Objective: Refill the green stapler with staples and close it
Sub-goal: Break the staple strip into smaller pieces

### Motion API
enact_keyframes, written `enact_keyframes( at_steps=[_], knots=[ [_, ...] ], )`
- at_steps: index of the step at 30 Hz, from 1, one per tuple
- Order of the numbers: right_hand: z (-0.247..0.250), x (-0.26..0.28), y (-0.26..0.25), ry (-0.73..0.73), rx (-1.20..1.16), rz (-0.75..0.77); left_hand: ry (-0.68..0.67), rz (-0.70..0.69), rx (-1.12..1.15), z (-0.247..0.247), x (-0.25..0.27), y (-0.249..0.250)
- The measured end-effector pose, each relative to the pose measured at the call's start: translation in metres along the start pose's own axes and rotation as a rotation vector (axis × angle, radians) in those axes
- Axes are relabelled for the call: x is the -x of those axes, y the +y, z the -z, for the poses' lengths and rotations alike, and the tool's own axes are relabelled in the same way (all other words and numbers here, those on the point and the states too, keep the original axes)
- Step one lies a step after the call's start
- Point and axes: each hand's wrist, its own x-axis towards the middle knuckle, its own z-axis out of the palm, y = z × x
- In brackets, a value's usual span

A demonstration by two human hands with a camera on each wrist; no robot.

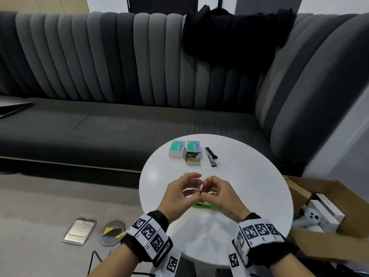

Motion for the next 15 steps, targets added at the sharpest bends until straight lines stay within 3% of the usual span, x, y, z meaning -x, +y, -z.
enact_keyframes(
  at_steps=[7,15],
  knots=[
    [-0.0031,-0.0026,-0.0021,0.073,0.035,0.027,0.061,-0.008,-0.007,0.0020,-0.0033,-0.0041],
    [-0.0013,-0.0047,-0.0048,-0.005,-0.200,-0.050,0.079,0.009,0.038,0.0076,-0.0031,-0.0088]
  ],
)
